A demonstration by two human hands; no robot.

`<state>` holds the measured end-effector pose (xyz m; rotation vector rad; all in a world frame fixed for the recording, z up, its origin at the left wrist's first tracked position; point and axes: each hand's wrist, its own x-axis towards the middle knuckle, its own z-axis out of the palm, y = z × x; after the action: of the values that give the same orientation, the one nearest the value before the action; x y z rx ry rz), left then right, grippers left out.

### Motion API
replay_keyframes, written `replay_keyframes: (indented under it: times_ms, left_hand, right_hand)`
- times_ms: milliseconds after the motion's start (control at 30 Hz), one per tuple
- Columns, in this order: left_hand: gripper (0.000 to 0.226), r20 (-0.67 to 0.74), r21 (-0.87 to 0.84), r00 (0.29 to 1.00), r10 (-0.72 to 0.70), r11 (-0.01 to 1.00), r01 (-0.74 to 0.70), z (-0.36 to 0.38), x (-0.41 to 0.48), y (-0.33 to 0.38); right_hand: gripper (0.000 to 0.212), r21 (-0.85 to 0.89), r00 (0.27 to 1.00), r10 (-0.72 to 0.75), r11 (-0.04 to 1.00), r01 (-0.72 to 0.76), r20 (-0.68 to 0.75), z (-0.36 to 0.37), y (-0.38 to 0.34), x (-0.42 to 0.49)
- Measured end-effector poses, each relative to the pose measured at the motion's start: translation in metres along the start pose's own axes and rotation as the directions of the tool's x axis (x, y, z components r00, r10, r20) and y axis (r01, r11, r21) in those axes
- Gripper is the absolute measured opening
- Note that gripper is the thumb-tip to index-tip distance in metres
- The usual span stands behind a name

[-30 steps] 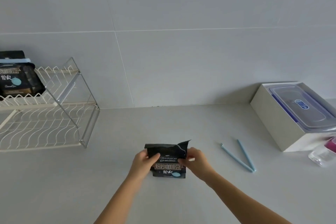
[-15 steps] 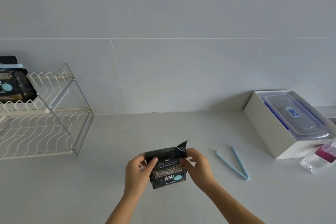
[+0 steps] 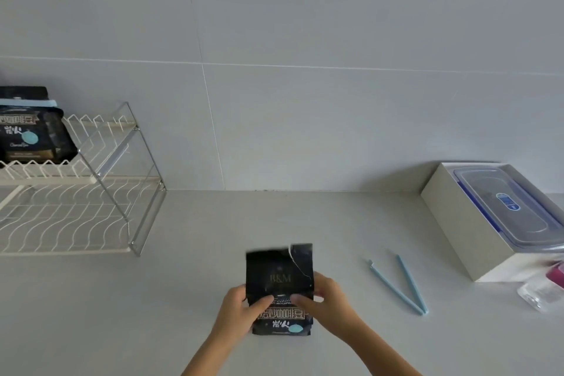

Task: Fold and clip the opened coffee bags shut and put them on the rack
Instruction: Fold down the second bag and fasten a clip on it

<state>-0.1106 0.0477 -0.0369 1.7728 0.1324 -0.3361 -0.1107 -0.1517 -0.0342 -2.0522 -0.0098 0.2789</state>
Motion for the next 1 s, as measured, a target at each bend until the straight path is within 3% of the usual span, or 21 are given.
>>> replay_keyframes:
  times_ms: [133, 233, 333, 467, 567, 700, 800, 900, 1000]
  left_hand:
    - [0.010, -0.019, -0.033, 1.000, 0.006, 0.999, -0.007, 0.002, 0.003, 0.006]
    - [0.009, -0.093, -0.143, 0.994, 0.059, 0.987, -0.072, 0.005, 0.002, 0.012]
    - [0.009, -0.108, -0.193, 0.987, 0.116, 0.972, -0.136, -0.002, 0.012, 0.014]
    - [0.013, -0.015, -0.080, 1.000, 0.019, 0.997, -0.020, 0.005, 0.020, 0.003]
    - [0.017, -0.062, -0.040, 0.997, 0.053, 0.998, -0.055, -0.001, 0.033, -0.001]
    - [0.006, -0.032, -0.041, 0.999, 0.012, 0.999, -0.013, -0.010, 0.051, -0.005]
    - [0.002, -0.076, -0.061, 0.997, 0.019, 0.998, -0.024, 0.000, 0.053, -0.012]
    - [0.008, -0.188, -0.070, 0.982, -0.003, 0.997, -0.010, 0.010, 0.048, -0.021]
    - [0.013, -0.214, -0.074, 0.977, -0.002, 0.997, -0.014, 0.011, 0.043, -0.023]
  right_hand:
    - [0.013, 0.049, 0.999, 0.033, 0.998, -0.033, 0.003, -0.008, -0.018, 0.008]
    - [0.019, 0.076, 0.997, -0.066, 0.995, 0.068, -0.035, -0.013, -0.026, 0.014]
    - [0.006, 0.146, 0.993, -0.095, 0.984, 0.103, -0.065, -0.012, -0.029, 0.018]
    - [0.005, -0.012, 0.999, 0.021, 1.000, -0.021, -0.025, -0.014, -0.021, 0.025]
    - [0.025, -0.088, 0.999, -0.049, 0.995, 0.050, 0.012, -0.020, -0.022, 0.033]
    - [0.013, -0.124, 0.997, 0.023, 0.992, -0.014, 0.077, -0.015, -0.011, 0.040]
    - [0.005, -0.067, 0.995, 0.096, 0.993, -0.093, 0.041, -0.011, 0.001, 0.047]
    - [0.015, -0.032, 0.993, 0.110, 0.994, -0.109, 0.033, -0.009, 0.005, 0.050]
    - [0.011, 0.094, 0.991, 0.137, 0.986, -0.137, 0.008, -0.006, 0.009, 0.047]
